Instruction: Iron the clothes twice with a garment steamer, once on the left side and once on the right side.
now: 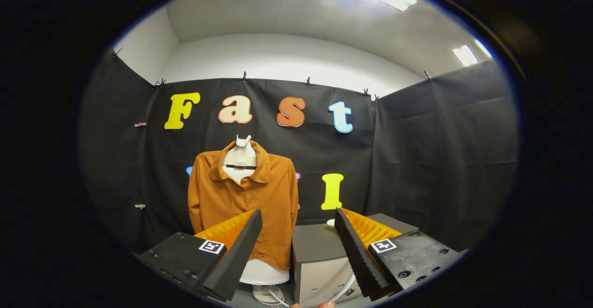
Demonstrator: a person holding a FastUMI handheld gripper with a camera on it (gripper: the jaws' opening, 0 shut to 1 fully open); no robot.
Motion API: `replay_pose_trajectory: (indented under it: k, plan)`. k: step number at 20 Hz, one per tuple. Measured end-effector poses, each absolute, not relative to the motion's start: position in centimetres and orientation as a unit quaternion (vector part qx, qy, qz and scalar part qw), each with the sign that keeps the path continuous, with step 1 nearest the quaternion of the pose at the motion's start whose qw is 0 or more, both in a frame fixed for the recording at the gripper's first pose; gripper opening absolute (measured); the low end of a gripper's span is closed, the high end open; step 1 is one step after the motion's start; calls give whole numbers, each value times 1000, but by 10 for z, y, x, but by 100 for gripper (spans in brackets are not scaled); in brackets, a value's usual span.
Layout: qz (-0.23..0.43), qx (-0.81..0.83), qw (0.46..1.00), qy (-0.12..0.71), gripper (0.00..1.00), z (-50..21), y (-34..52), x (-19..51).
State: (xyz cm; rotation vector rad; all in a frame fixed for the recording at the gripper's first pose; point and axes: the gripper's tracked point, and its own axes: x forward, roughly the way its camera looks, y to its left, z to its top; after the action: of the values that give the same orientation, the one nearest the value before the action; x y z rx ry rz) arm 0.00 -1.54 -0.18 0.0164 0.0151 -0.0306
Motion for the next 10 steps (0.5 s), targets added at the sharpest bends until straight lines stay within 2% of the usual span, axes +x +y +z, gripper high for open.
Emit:
replay_pose_trajectory:
  k: [5,10]
  plan:
    - [-17,18,999,20,98,-7,-26,2]
    - [-29,-7,997,71,98,-22,-70,34]
